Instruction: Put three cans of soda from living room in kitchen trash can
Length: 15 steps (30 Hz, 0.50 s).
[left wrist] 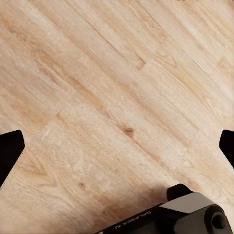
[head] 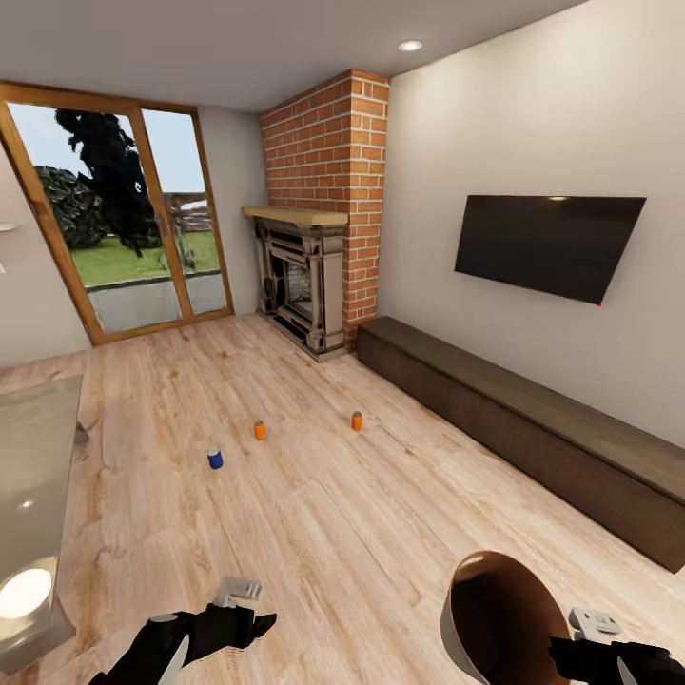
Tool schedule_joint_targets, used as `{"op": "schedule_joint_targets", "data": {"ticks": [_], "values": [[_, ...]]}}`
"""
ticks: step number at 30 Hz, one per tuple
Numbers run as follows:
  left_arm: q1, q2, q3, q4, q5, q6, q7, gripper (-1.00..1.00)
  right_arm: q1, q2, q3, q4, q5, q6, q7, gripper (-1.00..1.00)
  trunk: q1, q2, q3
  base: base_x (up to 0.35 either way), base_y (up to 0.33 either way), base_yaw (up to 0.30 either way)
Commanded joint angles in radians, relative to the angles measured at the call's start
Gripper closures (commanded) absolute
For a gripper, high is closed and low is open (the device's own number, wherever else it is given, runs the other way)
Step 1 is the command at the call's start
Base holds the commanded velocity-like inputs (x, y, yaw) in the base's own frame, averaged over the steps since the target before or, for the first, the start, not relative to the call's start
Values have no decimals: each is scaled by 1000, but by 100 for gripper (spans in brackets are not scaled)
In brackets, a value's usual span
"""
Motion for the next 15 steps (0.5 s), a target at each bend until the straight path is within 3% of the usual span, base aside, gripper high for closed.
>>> {"op": "schedule_joint_targets", "data": {"ticks": [1,15], "values": [[0,0,0,0,0,0,-1,-100,-1,0,-2,-1,-13,2,6,100,0,0,0,325,0,0],[0,0,1,0,0,1,-2,-100,-1,1,-1,-1,-13,2,5,100,0,0,0,325,0,0]]}}
